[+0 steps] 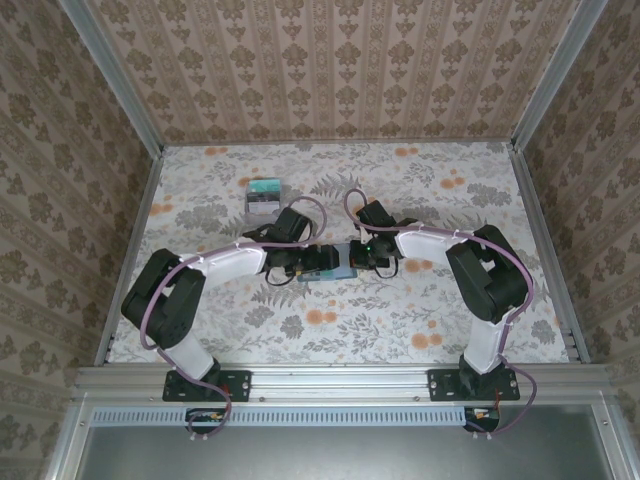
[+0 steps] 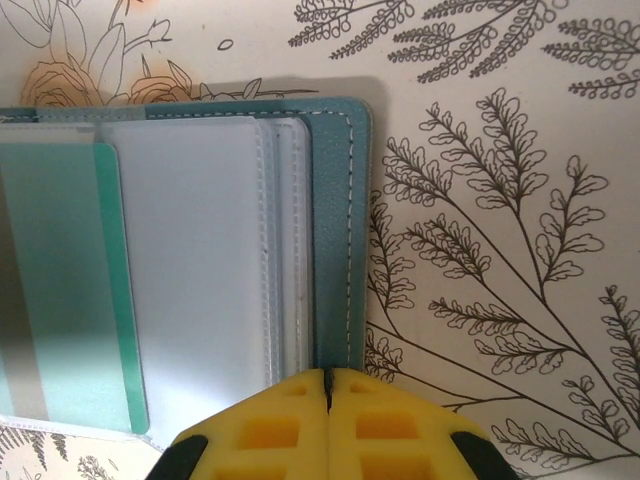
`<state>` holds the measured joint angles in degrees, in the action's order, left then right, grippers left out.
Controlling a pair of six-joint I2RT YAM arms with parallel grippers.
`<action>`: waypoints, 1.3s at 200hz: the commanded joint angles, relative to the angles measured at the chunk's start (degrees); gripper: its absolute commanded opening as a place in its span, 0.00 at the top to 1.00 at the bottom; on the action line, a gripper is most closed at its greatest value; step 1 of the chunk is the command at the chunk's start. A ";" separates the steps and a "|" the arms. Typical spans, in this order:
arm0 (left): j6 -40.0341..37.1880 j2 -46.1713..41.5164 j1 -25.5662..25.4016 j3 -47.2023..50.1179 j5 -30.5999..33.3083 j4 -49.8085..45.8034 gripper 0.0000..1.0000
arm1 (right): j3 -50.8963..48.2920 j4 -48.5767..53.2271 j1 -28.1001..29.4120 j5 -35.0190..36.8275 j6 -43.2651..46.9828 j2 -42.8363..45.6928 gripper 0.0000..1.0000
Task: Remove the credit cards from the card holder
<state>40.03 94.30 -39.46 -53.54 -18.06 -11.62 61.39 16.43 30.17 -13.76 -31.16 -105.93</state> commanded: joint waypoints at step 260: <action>-3.91 2.69 3.52 2.23 4.03 -4.19 0.75 | 8.53 -4.90 1.47 -18.50 -8.88 -7.55 0.79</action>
<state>36.34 95.88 -36.27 -51.72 -13.50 -16.23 67.90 13.26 31.31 -28.97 -38.30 -112.38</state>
